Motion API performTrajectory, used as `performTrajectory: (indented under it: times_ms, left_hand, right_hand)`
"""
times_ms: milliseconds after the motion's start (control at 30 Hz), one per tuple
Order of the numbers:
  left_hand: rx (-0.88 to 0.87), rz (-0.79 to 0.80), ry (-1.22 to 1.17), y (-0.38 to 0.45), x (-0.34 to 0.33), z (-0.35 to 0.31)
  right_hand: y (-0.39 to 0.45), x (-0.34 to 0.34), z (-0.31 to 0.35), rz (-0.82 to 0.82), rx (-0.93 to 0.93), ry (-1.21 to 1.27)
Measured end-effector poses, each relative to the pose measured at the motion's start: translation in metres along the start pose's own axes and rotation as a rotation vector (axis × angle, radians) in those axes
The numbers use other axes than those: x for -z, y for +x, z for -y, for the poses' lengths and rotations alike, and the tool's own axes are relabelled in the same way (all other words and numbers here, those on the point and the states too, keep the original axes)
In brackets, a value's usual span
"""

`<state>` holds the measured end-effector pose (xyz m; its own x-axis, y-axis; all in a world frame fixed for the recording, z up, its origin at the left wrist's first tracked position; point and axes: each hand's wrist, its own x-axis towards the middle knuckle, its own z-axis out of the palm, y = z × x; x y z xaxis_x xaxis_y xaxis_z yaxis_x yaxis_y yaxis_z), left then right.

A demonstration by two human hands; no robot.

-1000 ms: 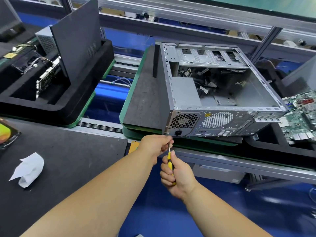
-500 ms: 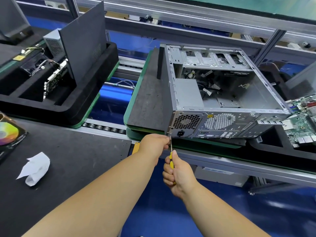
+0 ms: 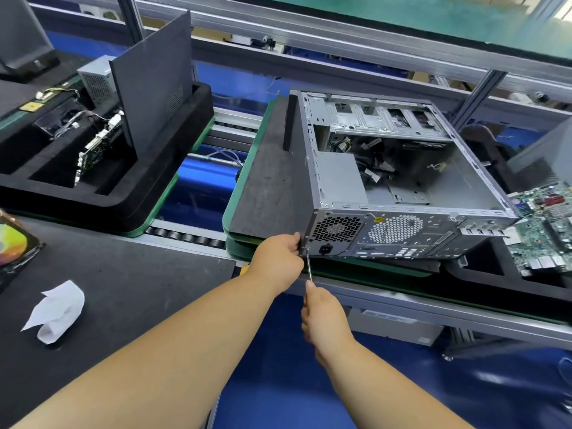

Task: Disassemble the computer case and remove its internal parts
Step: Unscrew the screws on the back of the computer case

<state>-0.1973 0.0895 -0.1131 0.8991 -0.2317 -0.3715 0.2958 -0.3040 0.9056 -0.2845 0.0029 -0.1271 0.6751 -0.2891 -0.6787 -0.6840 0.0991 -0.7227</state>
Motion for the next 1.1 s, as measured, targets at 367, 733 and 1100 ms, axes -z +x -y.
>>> performTrajectory:
  times_ms: [367,733,1100]
  left_hand:
    - [0.313,-0.124,-0.187,-0.008,-0.013,0.008]
    - [0.253,-0.050,-0.134,-0.027,-0.018,0.003]
    - [0.297,-0.034,-0.272,-0.023,-0.016,0.003]
  right_hand:
    - [0.003,0.008,0.006,0.089,-0.188,0.276]
    - [0.001,0.005,0.007,0.085,-0.191,0.394]
    - [0.000,0.016,0.005,0.191,-0.133,0.371]
